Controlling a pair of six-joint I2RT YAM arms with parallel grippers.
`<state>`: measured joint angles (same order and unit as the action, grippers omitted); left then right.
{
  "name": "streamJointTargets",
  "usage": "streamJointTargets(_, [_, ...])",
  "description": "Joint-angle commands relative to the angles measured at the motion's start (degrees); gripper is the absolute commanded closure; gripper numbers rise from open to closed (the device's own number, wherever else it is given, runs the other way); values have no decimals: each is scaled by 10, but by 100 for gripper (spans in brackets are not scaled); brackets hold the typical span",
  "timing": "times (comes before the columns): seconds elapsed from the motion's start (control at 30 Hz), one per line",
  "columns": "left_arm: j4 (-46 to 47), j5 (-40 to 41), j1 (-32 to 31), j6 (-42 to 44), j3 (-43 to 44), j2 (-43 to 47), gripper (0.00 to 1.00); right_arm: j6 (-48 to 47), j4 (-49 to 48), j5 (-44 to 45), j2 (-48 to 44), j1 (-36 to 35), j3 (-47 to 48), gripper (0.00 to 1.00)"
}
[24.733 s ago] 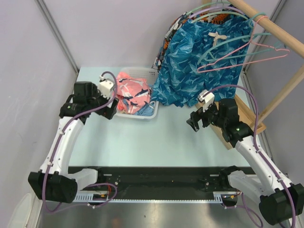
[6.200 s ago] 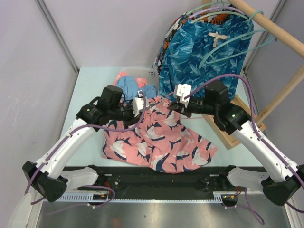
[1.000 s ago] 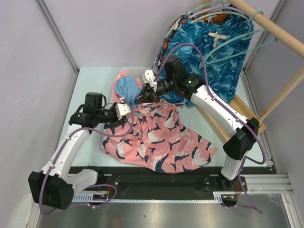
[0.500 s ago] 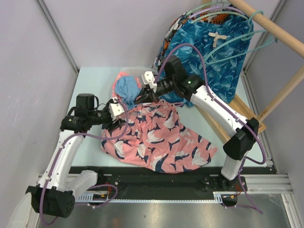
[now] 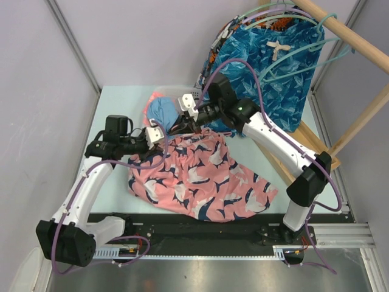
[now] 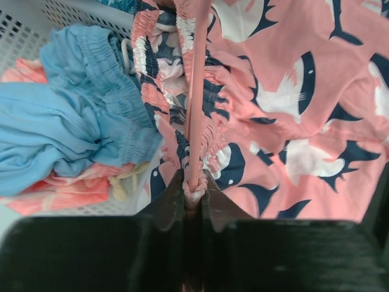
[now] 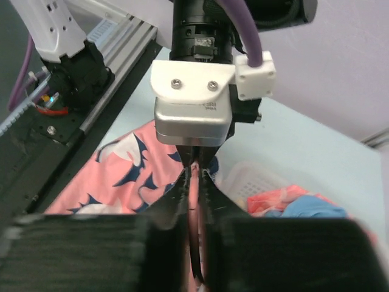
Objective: Place the shorts on the hanger
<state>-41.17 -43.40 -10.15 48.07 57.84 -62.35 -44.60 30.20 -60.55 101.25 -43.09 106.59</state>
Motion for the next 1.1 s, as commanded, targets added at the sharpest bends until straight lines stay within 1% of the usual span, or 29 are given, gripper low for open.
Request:
streamJointTargets(0.0, [7, -20, 2, 39, -7, 17, 100, 79, -82, 22, -62, -4, -34, 82])
streamJointTargets(0.03, [1, -17, 1, 56, -26, 40, 100, 111, -133, 44, -74, 3, -68, 62])
streamJointTargets(0.07, [6, -13, 1, 78, -36, 49, 100, 154, -163, 51, -95, 8, -85, 53])
streamJointTargets(0.1, [4, -12, 1, 88, -50, 59, 100, 236, -194, 69, -105, 16, -104, 37])
streamJointTargets(0.13, [-2, -10, 2, 99, -52, 63, 100, 279, -247, 78, -115, 32, -132, 33])
streamJointTargets(0.2, [-29, -13, 1, 122, -51, 61, 100, 335, -276, 99, -135, 52, -153, 27])
streamJointTargets(0.23, [-36, -13, 1, 127, -51, 61, 100, 370, -277, 104, -141, 69, -158, 25])
streamJointTargets(0.27, [-41, -16, 0, 134, -52, 62, 100, 377, -269, 110, -142, 76, -161, 24])
streamJointTargets(0.3, [-40, -16, 1, 135, -54, 64, 100, 384, -257, 122, -144, 83, -161, 20])
streamJointTargets(0.37, [-44, -19, 0, 148, -54, 64, 100, 400, -226, 136, -142, 106, -168, 20])
streamJointTargets(0.43, [-50, -18, 0, 156, -51, 64, 100, 402, -193, 152, -124, 121, -168, 23])
streamJointTargets(0.47, [-51, -17, 0, 158, -50, 63, 100, 392, -180, 156, -116, 128, -168, 25])
streamJointTargets(0.53, [-56, -17, 0, 163, -48, 62, 100, 368, -138, 169, -94, 141, -168, 31])
streamJointTargets(0.57, [-58, -15, 0, 164, -46, 62, 100, 334, -121, 173, -86, 140, -168, 33])
streamJointTargets(0.6, [-59, -16, 0, 163, -43, 64, 100, 314, -102, 186, -82, 141, -168, 37])
streamJointTargets(0.63, [-59, -15, 0, 163, -42, 64, 100, 301, -72, 191, -72, 141, -171, 38])
streamJointTargets(0.73, [-59, -13, 0, 159, -43, 71, 100, 260, -32, 206, -62, 141, -185, 39])
streamJointTargets(0.9, [-71, -6, 0, 162, -45, 79, 100, 232, -22, 243, -34, 139, -204, 39])
streamJointTargets(1.07, [-68, -1, 0, 152, -50, 86, 100, 217, -34, 268, -5, 140, -224, 39])
